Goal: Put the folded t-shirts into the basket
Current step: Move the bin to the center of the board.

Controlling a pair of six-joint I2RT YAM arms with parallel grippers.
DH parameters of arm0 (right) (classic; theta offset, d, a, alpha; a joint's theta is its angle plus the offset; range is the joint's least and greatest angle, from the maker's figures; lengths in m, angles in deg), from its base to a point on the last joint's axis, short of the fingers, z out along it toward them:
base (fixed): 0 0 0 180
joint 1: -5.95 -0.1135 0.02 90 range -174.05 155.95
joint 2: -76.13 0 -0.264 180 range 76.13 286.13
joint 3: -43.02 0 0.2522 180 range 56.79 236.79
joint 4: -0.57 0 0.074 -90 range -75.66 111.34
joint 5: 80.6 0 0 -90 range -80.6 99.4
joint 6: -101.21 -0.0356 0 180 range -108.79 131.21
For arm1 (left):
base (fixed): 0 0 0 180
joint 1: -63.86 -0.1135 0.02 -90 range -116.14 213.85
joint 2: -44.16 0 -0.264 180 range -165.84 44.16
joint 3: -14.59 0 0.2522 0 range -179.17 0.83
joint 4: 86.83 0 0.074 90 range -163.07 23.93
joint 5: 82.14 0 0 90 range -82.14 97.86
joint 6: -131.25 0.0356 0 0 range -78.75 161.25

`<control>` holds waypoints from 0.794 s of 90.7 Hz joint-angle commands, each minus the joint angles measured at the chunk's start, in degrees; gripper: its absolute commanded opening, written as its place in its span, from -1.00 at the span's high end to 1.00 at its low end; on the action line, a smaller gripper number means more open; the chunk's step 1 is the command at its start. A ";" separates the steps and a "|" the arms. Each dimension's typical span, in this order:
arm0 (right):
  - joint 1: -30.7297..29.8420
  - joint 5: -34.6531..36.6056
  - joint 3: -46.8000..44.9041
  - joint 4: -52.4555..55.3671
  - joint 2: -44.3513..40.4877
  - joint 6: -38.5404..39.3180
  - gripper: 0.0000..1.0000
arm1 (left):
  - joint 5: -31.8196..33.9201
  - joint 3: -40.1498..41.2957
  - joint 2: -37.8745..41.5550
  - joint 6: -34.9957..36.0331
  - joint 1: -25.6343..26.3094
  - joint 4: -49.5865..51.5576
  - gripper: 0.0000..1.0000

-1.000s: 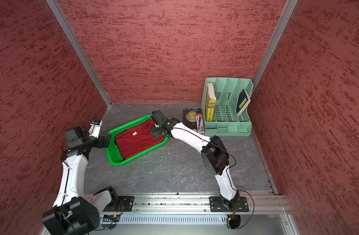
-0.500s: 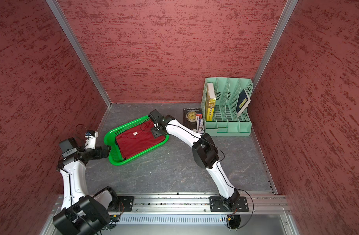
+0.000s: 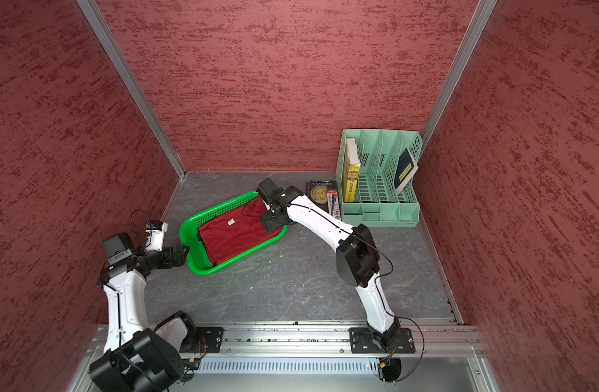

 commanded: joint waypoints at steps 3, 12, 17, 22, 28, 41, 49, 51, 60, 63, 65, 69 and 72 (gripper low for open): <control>2.87 3.00 2.76 1.63 2.01 -0.87 -0.44 | 0.06 0.49 0.54 -1.48 0.26 0.58 -0.99; 4.44 0.64 3.17 0.33 4.94 -1.09 -0.42 | 0.00 1.19 0.42 -2.11 -0.10 0.54 -1.00; 4.89 -1.12 3.32 -0.12 6.65 -1.24 -0.39 | 0.20 1.29 0.39 -2.61 -0.48 0.32 -1.00; 5.03 -1.84 3.18 -0.41 7.99 -1.41 -0.33 | 0.21 1.06 0.31 -2.91 -1.06 0.30 -0.99; 5.05 -2.49 2.33 -0.97 8.76 -1.63 -0.15 | -0.07 0.66 0.47 -2.91 -1.51 0.59 -0.99; 5.05 -2.97 -3.61 -2.57 5.83 -4.08 0.29 | -2.45 -0.80 0.98 -1.98 -1.80 2.89 -0.99; 5.04 -1.26 -11.97 -5.92 0.10 -7.84 0.35 | -5.16 -3.00 1.18 -0.27 -1.84 5.37 -0.99; 5.03 -1.28 -14.21 -7.20 -1.37 -8.96 0.38 | -6.18 -3.70 1.16 0.61 -1.79 6.06 -0.99; 5.03 -0.98 -22.03 -8.73 -8.50 -14.76 0.46 | -13.81 -6.93 0.06 3.58 -1.74 8.72 -0.99; 5.03 -0.38 -24.86 -9.00 -10.52 -16.93 0.48 | -15.37 -7.99 -0.74 3.48 -1.54 8.90 -0.99; 5.08 0.11 -27.10 -9.25 -12.11 -18.31 0.51 | -16.00 -8.64 -1.27 3.07 -1.32 8.83 -1.00; 5.04 0.95 -31.89 -10.10 -15.90 -21.00 0.58 | -16.18 -9.61 -2.53 2.13 -0.81 8.26 -0.99; 5.04 1.37 -35.75 -10.73 -18.12 -23.11 0.64 | -15.83 -9.99 -3.34 1.00 -0.29 7.34 -1.00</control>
